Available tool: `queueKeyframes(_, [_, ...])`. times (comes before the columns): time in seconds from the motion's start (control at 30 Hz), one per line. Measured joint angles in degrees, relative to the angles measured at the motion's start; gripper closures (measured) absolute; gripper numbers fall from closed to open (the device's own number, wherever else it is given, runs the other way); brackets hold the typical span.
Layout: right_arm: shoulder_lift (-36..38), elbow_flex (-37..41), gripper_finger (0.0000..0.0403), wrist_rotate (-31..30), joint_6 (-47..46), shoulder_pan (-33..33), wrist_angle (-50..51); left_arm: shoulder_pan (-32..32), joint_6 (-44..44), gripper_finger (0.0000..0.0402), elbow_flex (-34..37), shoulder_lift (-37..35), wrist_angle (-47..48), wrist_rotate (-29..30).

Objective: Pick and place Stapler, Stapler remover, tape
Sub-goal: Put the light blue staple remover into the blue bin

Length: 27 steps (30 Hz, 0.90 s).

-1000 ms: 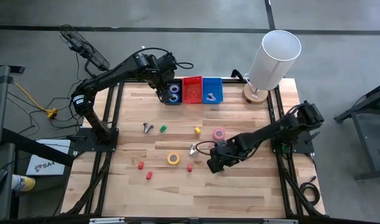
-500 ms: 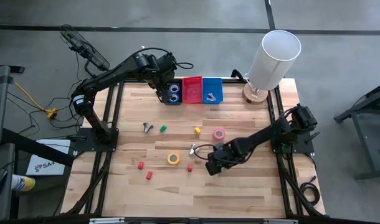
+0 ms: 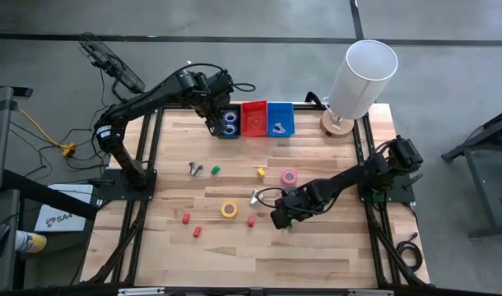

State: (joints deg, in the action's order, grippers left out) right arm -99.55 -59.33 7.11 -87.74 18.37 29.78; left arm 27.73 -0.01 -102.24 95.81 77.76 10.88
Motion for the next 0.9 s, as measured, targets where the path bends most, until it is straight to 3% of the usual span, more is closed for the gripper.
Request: queueKeyframes(0.9, [-3.19, 0.0, 0.0146, -5.0, -4.91, 1.06, -2.76, 0.02, 1.29, 0.0208, 0.02, 0.02, 0.28, -0.83])
